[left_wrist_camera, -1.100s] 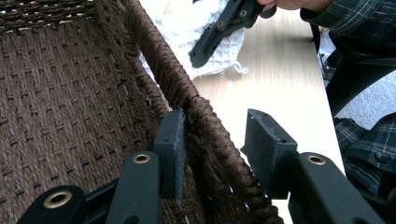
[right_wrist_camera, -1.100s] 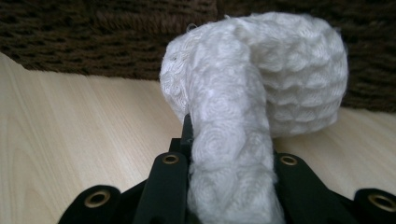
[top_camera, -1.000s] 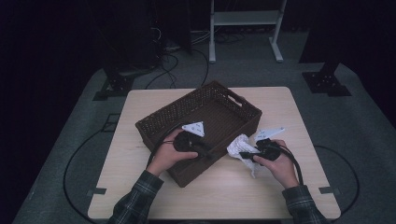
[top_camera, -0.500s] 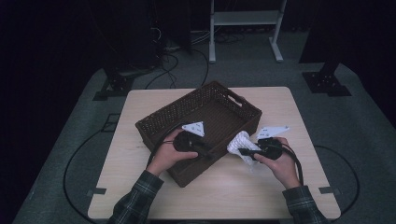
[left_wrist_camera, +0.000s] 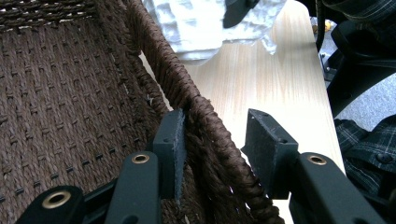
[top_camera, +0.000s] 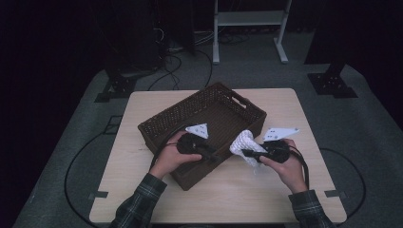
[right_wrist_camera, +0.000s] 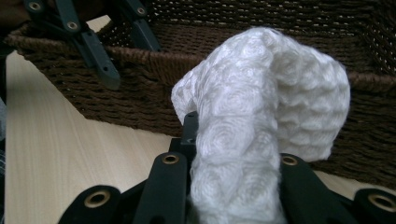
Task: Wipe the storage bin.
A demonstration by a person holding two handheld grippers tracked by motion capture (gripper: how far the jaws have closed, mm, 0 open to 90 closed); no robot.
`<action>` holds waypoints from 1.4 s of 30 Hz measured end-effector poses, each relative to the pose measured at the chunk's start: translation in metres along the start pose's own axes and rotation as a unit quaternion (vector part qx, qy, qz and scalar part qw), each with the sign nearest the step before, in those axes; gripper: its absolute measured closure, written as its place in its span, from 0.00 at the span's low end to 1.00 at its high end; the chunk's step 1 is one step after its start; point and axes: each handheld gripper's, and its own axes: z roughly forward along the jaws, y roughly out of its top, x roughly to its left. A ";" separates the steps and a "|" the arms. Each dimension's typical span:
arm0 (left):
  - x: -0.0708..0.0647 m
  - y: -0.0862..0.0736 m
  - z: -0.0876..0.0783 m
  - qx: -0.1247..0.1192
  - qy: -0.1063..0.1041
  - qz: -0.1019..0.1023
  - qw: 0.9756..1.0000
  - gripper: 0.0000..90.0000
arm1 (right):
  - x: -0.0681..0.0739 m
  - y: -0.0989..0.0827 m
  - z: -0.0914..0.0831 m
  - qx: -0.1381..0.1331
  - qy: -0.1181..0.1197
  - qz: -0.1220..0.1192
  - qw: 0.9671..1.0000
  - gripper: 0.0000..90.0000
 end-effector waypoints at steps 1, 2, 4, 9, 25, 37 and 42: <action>0.000 0.000 0.000 0.000 0.000 0.000 1.000 0.64 | 0.001 0.000 -0.001 -0.002 0.001 -0.001 1.000 0.83; 0.000 0.000 0.000 0.000 0.000 0.000 1.000 0.64 | 0.002 0.001 -0.002 -0.006 0.004 -0.003 1.000 0.83; 0.000 0.000 0.000 0.000 0.000 0.000 1.000 0.64 | 0.004 0.003 -0.004 -0.008 0.004 -0.007 1.000 0.83; 0.000 0.000 0.000 0.000 0.000 -0.002 1.000 0.63 | 0.008 0.001 -0.001 -0.002 0.016 -0.007 1.000 0.83; 0.000 0.000 0.000 0.001 0.001 -0.001 1.000 0.64 | 0.001 -0.013 0.021 0.048 0.018 0.000 0.999 0.83; 0.000 0.000 0.000 0.001 -0.001 -0.002 1.000 0.63 | -0.008 -0.024 0.036 0.080 0.021 0.011 0.996 0.83; 0.000 0.000 0.000 0.001 -0.001 -0.002 1.000 0.64 | -0.009 -0.028 0.045 0.099 0.024 0.016 0.995 0.83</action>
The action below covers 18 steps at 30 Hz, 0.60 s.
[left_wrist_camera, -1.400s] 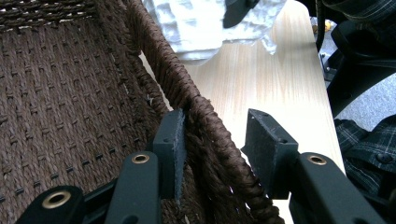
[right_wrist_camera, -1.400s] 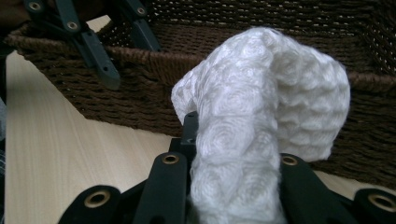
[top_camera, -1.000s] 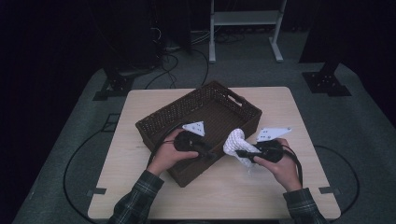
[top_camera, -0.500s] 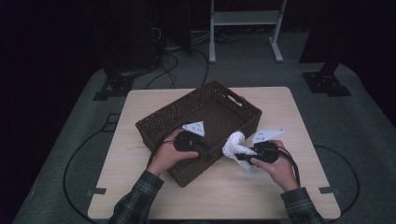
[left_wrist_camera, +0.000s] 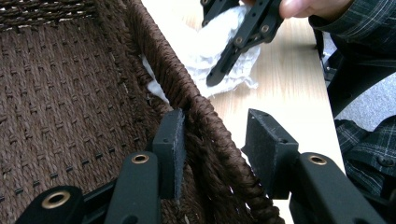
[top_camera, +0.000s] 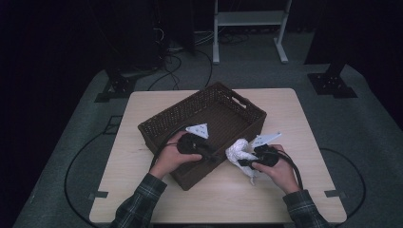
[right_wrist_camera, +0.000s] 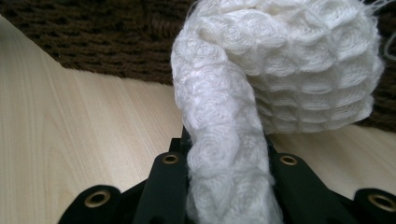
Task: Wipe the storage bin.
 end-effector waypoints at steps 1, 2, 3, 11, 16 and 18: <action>0.000 0.000 0.000 0.000 0.000 0.000 1.000 0.64 | 0.000 -0.001 0.002 0.006 0.001 0.000 1.000 0.83; 0.000 0.000 0.000 0.000 0.000 0.000 1.000 0.64 | 0.000 -0.001 0.003 0.009 0.002 0.000 1.000 0.83; 0.000 0.000 0.000 0.000 0.000 0.000 1.000 0.64 | 0.000 -0.002 0.004 0.012 0.004 0.001 1.000 0.83; 0.000 0.000 0.000 0.000 0.000 0.000 1.000 0.64 | 0.000 -0.003 0.011 0.031 0.008 0.004 0.999 0.83; 0.000 0.000 0.000 0.001 -0.001 0.000 1.000 0.63 | 0.000 -0.005 0.014 0.047 0.013 0.005 0.999 0.83; 0.000 0.000 0.000 0.000 -0.001 0.000 1.000 0.63 | 0.000 -0.006 0.014 0.052 0.015 0.006 0.999 0.83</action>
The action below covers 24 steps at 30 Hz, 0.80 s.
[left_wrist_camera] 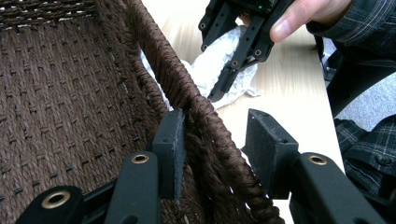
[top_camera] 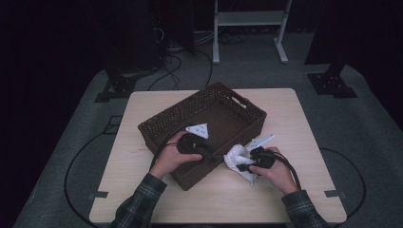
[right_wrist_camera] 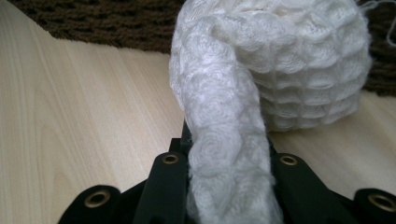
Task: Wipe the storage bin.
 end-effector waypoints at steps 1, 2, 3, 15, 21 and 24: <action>0.000 0.000 0.000 0.000 0.000 0.000 1.000 0.63 | 0.000 -0.001 0.000 0.003 0.000 0.003 1.000 0.83; 0.000 0.000 0.000 0.000 0.000 0.000 1.000 0.63 | 0.000 -0.002 0.001 0.003 0.000 0.002 1.000 0.83; 0.000 0.000 0.000 0.001 0.000 0.001 1.000 0.63 | 0.000 -0.002 0.001 0.004 0.001 0.003 1.000 0.83; -0.001 0.000 0.000 0.003 0.003 0.000 1.000 0.63 | 0.007 0.001 -0.012 -0.035 -0.008 -0.016 0.999 0.83; -0.001 0.000 0.000 0.002 0.004 0.002 1.000 0.64 | 0.016 0.007 -0.026 -0.070 -0.011 -0.030 0.997 0.83; -0.001 0.000 0.000 0.002 0.003 0.002 1.000 0.64 | 0.018 0.009 -0.030 -0.081 -0.013 -0.037 0.996 0.83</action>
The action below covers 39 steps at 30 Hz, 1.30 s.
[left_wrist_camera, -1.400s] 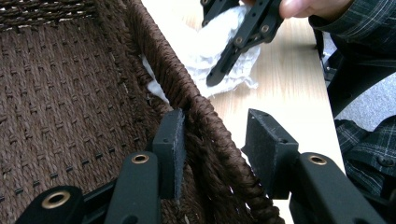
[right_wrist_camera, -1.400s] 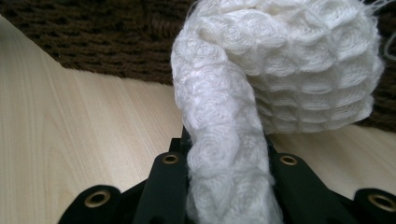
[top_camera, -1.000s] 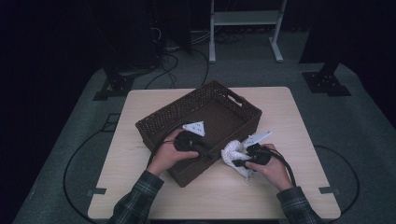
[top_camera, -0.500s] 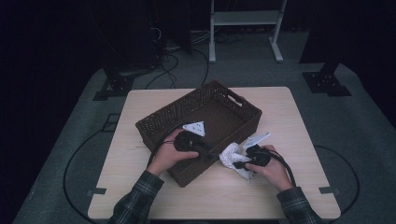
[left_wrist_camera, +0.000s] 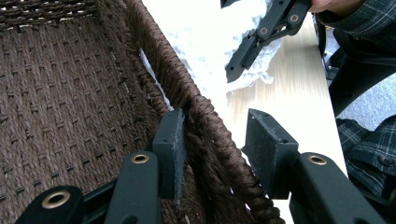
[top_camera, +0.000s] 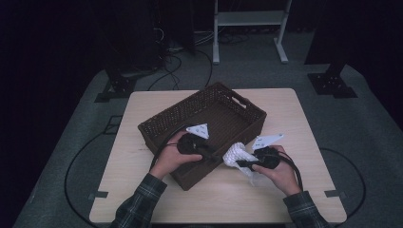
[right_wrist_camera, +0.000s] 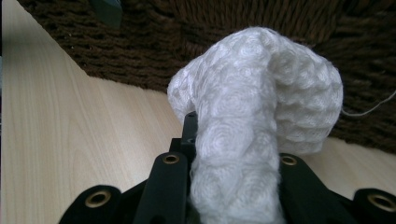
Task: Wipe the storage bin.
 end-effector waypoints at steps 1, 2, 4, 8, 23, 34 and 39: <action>0.000 0.000 0.000 0.000 0.000 0.000 1.000 0.63 | 0.001 0.000 -0.001 -0.003 0.000 -0.001 1.000 0.83; 0.000 0.000 0.000 0.000 0.000 0.000 1.000 0.63 | 0.001 0.001 -0.001 -0.007 0.001 -0.004 1.000 0.83; 0.000 0.000 0.000 0.000 0.000 0.000 1.000 0.64 | 0.003 0.003 -0.004 -0.013 0.000 -0.007 1.000 0.83; 0.000 0.000 0.000 0.001 0.001 0.000 1.000 0.64 | 0.007 0.007 -0.008 -0.024 0.000 -0.021 0.999 0.83; 0.000 0.000 0.000 0.000 0.001 -0.001 1.000 0.64 | 0.020 0.021 -0.023 -0.064 0.009 -0.046 0.997 0.83; 0.000 0.000 0.000 0.000 0.001 -0.001 1.000 0.64 | 0.025 0.024 -0.028 -0.077 0.016 -0.052 0.996 0.83; 0.000 0.000 0.000 0.001 0.001 -0.001 1.000 0.64 | 0.021 0.020 -0.017 -0.056 0.016 -0.042 0.997 0.83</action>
